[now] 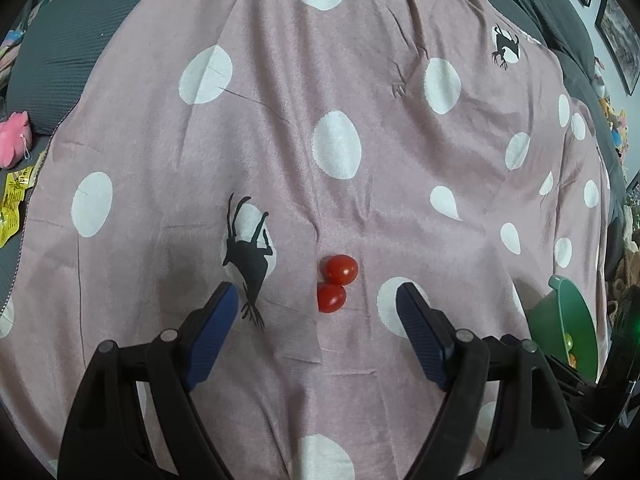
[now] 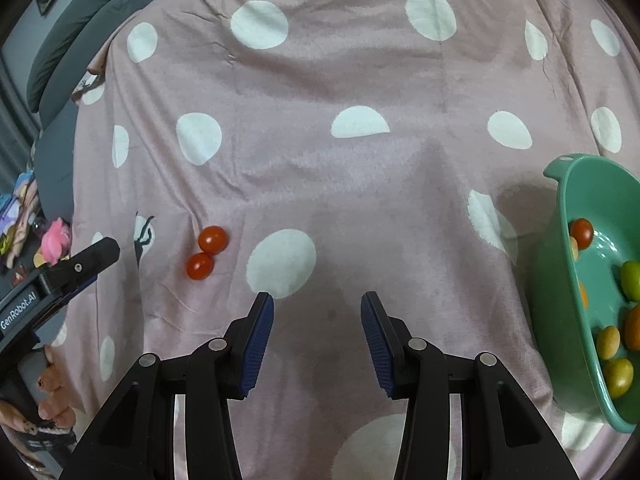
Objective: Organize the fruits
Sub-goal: 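Move both grippers toward the two red cherry tomatoes, then grasp one red cherry tomato with the right gripper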
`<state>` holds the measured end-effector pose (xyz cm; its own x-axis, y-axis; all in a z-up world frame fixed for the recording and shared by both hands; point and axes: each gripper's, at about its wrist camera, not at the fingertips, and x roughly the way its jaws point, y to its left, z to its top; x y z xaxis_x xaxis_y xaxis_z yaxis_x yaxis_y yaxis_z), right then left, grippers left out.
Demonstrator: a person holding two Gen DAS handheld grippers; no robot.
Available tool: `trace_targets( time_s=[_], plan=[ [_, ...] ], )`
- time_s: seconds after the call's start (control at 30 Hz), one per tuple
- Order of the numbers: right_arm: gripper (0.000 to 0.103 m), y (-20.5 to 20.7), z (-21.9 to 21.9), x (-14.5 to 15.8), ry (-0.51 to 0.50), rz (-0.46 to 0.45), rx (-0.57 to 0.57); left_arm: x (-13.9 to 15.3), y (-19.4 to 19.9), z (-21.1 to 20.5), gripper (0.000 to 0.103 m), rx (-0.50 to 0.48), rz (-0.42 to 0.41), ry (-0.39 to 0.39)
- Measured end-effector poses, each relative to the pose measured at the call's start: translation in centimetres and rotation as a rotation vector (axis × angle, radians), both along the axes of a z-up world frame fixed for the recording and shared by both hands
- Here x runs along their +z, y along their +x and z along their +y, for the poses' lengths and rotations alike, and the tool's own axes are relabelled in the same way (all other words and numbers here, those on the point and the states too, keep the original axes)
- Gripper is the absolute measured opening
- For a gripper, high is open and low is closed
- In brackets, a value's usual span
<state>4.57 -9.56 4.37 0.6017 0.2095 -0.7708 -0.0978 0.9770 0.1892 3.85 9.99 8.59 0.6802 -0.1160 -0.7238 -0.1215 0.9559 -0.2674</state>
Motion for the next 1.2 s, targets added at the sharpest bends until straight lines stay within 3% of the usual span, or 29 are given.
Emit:
trace_targets(
  time_s=[0.3, 0.47, 0.57, 0.9, 1.13, 1.2],
  plan=[
    [0.046, 6.3, 5.8, 1.5, -0.003, 0.05, 0.159, 0.7, 0.0, 1.7, 0.075, 0.057, -0.032, 0.025],
    [0.046, 9.8, 10.2, -1.0, -0.076, 0.104, 0.215, 0.6, 0.4, 2.5, 0.064, 0.087, -0.022, 0.039],
    [0.046, 10.9, 11.4, -2.9, -0.107, 0.153, 0.226, 0.7, 0.3, 2.7, 0.063, 0.11, -0.027, 0.065],
    [0.046, 10.7, 12.9, -4.0, -0.097, 0.151, 0.272, 0.5, 0.4, 3.4, 0.063, 0.118, -0.013, 0.026],
    [0.029, 9.7, 13.2, -5.2, -0.023, 0.192, 0.318, 0.7, 0.2, 4.1, 0.063, 0.125, -0.018, -0.02],
    [0.028, 9.4, 13.2, -5.3, -0.007, 0.189, 0.314, 0.7, 0.1, 4.1, 0.062, 0.121, -0.019, -0.027]
  ],
)
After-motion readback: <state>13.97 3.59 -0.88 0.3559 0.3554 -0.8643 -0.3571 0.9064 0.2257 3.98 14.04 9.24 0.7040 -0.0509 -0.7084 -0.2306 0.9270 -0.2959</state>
